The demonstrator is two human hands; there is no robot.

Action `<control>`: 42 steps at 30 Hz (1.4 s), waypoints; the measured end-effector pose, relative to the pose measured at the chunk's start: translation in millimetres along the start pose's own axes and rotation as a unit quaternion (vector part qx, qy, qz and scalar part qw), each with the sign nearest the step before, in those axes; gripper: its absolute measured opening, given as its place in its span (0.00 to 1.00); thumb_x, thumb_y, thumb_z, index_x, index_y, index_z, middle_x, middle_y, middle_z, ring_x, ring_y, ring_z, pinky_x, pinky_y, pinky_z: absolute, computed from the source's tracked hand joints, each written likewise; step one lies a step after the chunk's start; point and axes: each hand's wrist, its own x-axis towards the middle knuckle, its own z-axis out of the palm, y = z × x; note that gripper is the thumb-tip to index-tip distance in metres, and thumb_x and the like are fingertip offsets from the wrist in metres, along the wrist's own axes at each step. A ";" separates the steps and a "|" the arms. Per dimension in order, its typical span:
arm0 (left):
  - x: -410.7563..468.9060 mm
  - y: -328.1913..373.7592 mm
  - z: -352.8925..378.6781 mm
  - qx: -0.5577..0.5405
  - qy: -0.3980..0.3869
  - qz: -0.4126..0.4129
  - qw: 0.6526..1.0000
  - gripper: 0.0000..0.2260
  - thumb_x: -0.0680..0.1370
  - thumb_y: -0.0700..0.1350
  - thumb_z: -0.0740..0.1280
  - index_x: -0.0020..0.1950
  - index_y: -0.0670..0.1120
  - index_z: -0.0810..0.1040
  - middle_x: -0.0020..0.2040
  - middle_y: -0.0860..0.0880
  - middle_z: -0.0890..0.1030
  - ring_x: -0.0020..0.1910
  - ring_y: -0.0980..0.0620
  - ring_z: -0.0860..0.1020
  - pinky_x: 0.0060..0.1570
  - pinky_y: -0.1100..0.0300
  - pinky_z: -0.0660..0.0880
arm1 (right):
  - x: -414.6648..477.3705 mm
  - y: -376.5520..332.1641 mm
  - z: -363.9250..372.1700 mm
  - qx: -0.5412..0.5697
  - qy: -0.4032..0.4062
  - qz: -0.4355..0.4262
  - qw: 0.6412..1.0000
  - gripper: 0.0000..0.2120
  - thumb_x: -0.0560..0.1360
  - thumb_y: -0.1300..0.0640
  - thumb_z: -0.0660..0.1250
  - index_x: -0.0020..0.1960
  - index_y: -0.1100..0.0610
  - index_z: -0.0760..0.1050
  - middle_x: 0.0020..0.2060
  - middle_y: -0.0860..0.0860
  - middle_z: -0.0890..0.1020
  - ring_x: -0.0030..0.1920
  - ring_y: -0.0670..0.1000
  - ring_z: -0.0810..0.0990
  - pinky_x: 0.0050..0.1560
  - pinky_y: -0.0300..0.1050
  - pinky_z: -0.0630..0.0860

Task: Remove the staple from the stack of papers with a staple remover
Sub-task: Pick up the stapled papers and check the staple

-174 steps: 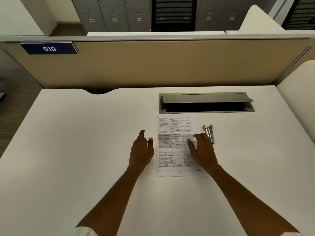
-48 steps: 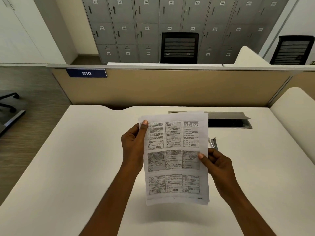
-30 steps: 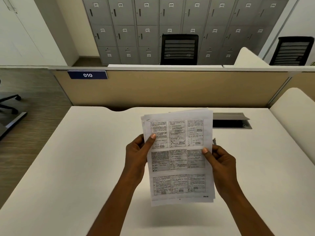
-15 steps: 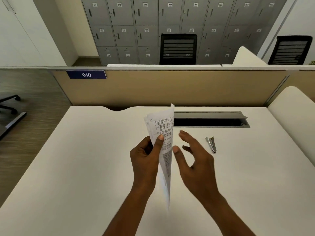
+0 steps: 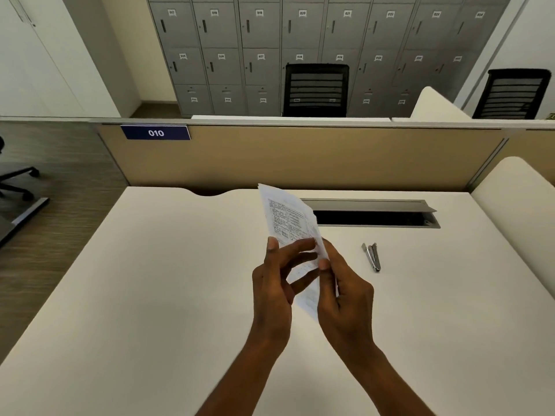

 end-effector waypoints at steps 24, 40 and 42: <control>24.4 -5.1 -74.2 0.242 0.003 0.048 0.969 0.07 0.80 0.43 0.71 0.53 0.55 0.84 0.50 0.52 0.89 0.46 0.49 0.88 0.42 0.58 0.85 | 26.4 40.3 -69.3 0.221 0.005 0.250 0.943 0.11 0.81 0.57 0.65 0.60 0.55 0.82 0.55 0.53 0.87 0.54 0.55 0.86 0.50 0.51 0.84; 73.7 -22.2 -95.9 0.572 -0.073 0.020 0.817 0.08 0.81 0.47 0.70 0.59 0.50 0.82 0.50 0.56 0.84 0.40 0.58 0.83 0.40 0.70 0.75 | -7.3 111.3 -45.7 0.202 -0.041 0.409 0.889 0.09 0.79 0.61 0.70 0.58 0.59 0.82 0.47 0.55 0.88 0.48 0.55 0.88 0.42 0.49 0.85; 82.9 -31.5 -98.0 0.598 -0.085 0.013 0.797 0.08 0.81 0.47 0.69 0.59 0.49 0.82 0.53 0.52 0.86 0.43 0.52 0.84 0.45 0.60 0.79 | -15.7 123.5 -39.5 0.203 -0.040 0.435 0.876 0.08 0.79 0.61 0.70 0.57 0.60 0.82 0.47 0.56 0.88 0.48 0.57 0.88 0.43 0.50 0.85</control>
